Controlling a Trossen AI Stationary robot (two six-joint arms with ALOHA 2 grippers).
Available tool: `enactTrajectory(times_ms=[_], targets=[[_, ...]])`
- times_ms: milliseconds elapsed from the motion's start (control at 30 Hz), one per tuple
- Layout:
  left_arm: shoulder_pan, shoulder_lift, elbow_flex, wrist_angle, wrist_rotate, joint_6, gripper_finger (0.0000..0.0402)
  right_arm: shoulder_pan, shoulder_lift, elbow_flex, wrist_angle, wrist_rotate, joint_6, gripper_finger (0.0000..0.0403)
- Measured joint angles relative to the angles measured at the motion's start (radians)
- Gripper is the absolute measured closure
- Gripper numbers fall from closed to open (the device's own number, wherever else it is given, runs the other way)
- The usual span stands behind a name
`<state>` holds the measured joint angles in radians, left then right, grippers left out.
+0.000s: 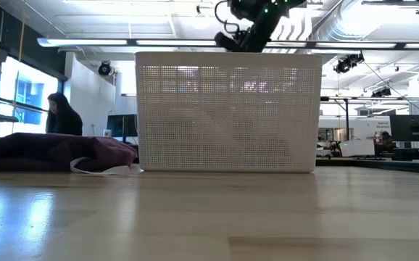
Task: Pick & place medical supplies in basket/bin
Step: Put the white pill bottle into the white bin
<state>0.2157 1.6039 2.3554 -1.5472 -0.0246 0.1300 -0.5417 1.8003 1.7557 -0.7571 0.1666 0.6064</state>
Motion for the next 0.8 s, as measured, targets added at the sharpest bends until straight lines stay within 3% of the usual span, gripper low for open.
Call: enactTrajectory(times_ms=[133,300,433,600,800], targets=[[0.0,0.0,0.0,0.016,0.0,0.004,0.0192,-0.004,0.029,-0.008,-0.033,-0.025,0.063,0.0259],[0.0,0.0,0.0,0.026,0.0,0.004,0.0192,-0.002,0.067,-0.022,0.051,-0.133,0.049,0.034],[0.0,0.0,0.0,0.026,0.0,-0.001,0.0192,0.001,0.097,-0.022,-0.012,-0.098,0.071,0.0394],[0.0,0.0,0.0,0.017,0.0,-0.007,0.0192,-0.004,0.106,-0.023,-0.148,0.017,0.111,0.0385],[0.0,0.0,0.0,0.008,0.0,-0.029,0.0192,-0.001,0.096,-0.023,-0.159,0.099,0.08,0.0395]])
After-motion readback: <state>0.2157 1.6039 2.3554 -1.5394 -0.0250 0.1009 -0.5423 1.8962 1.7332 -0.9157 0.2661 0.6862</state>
